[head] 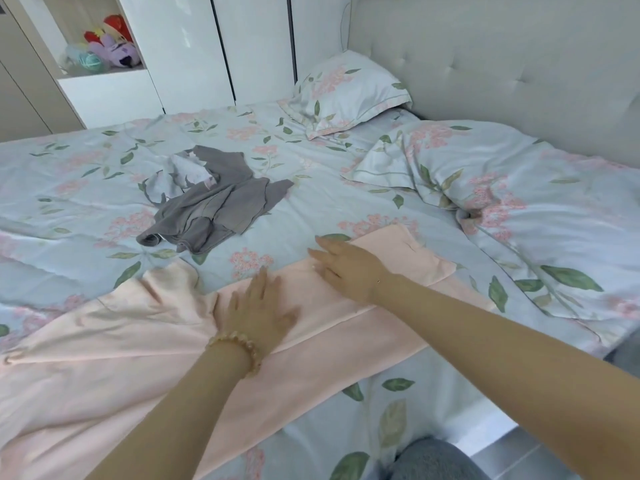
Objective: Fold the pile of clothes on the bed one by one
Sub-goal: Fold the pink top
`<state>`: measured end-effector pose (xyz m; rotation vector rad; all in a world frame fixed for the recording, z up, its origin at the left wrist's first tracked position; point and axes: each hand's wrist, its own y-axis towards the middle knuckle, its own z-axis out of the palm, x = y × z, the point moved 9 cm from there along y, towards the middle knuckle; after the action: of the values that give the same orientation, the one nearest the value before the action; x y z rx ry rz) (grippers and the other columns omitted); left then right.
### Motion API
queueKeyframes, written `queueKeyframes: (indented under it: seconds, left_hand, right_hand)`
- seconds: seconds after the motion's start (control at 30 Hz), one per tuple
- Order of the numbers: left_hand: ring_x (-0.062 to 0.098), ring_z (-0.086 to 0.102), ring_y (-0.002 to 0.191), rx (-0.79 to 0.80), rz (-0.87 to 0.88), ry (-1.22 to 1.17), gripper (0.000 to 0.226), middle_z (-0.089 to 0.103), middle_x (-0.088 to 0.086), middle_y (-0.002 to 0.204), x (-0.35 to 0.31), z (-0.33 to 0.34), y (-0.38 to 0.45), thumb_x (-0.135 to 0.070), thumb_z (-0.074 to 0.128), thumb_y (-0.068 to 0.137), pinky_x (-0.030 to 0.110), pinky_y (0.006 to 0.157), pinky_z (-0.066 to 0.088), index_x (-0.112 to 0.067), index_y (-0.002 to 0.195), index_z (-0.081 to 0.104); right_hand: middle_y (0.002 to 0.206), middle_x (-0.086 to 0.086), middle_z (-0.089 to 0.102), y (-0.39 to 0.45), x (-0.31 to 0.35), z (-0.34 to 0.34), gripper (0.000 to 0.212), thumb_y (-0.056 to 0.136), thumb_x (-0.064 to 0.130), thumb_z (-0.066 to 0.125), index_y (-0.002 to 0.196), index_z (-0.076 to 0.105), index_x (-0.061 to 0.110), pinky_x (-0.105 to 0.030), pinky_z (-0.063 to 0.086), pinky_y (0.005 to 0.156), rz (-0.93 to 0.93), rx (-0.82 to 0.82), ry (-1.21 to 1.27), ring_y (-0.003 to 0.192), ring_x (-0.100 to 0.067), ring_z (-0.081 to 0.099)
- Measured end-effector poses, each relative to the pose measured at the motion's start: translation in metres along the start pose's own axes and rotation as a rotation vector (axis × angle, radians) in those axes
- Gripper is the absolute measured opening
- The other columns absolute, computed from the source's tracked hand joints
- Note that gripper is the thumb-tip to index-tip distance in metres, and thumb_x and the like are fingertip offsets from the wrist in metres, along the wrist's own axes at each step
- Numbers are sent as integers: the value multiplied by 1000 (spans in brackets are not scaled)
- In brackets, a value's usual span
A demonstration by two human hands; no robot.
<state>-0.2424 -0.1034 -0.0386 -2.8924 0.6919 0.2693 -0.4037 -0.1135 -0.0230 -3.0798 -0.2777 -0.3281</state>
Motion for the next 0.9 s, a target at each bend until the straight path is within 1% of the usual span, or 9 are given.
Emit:
queueKeyframes:
  seconds: [0.07, 0.2, 0.33, 0.47, 0.53, 0.6, 0.7, 0.83, 0.9]
  left_hand:
    - [7, -23, 143, 99, -43, 79, 91, -29, -6, 155, 4, 27, 0, -79, 0, 77, 43, 118, -10, -28, 151, -14]
    - [2, -35, 133, 59, -36, 73, 103, -42, -11, 144, 11, 37, -1, -85, -21, 56, 44, 116, -18, -33, 146, -26]
    - [3, -32, 136, 99, -41, 42, 90, -39, -12, 147, 9, 39, -2, -79, -9, 70, 44, 115, -19, -33, 147, -22]
    - [7, -20, 145, 171, -35, -95, 74, -19, -10, 158, 8, 29, -2, -64, 27, 94, 41, 117, -15, -31, 153, -2]
    - [12, 8, 148, 167, -14, -543, 50, 16, -6, 158, 13, 9, -8, -34, 52, 97, 32, 119, 9, -23, 144, 38]
    - [10, 40, 135, 71, 39, -873, 24, 48, -9, 138, 33, -22, -25, -11, 59, 93, 24, 112, 31, -20, 114, 66]
    - [-2, 52, 119, -155, 52, -834, 20, 61, -17, 122, 94, -60, -58, -15, 62, 92, 14, 103, 34, -27, 105, 70]
    - [2, 55, 115, -320, -79, -775, 26, 65, -14, 117, 183, -77, -98, -7, 61, 90, 24, 102, 36, -29, 101, 69]
    - [6, 53, 116, -381, -177, -749, 25, 64, -10, 118, 223, -79, -117, -6, 62, 89, 22, 99, 35, -26, 101, 69]
  right_hand:
    - [163, 4, -1, 0, -21, 26, 53, 104, 44, 19, 155, 12, 29, -30, 2, 121, 45, 97, 9, 149, -12, 1]
    - [160, 15, -10, -18, -72, 27, 61, 99, 59, 16, 154, 0, 37, -28, -8, 119, 88, 105, -22, 147, -3, -11]
    - [161, 14, -11, -28, -121, 11, 60, 100, 55, 12, 154, -3, 34, -34, -5, 121, 260, 58, -88, 148, -7, -8]
    - [162, 5, -7, -29, -130, 9, 60, 103, 48, 16, 155, 0, 24, -38, -3, 121, 402, 81, -86, 149, -13, -6]
    - [163, -3, 5, -23, -111, 0, 54, 104, 32, 23, 155, 13, 16, -39, 0, 121, 407, 40, -143, 150, -20, 2]
    - [158, -8, 24, -9, -70, -15, 50, 98, 14, 35, 149, 33, 14, -38, 11, 119, 295, -67, -144, 147, -26, 18]
    - [144, -7, 46, 18, 15, -23, 41, 94, 11, 48, 134, 54, 14, -34, 31, 107, 86, -127, -39, 133, -26, 38]
    - [132, -2, 53, 63, 124, -7, 33, 96, 24, 50, 127, 58, 18, -33, 38, 100, -45, -51, 102, 125, -22, 44]
    - [129, -2, 54, 84, 167, 3, 33, 96, 31, 51, 126, 59, 18, -35, 40, 99, -71, -20, 142, 123, -21, 45]
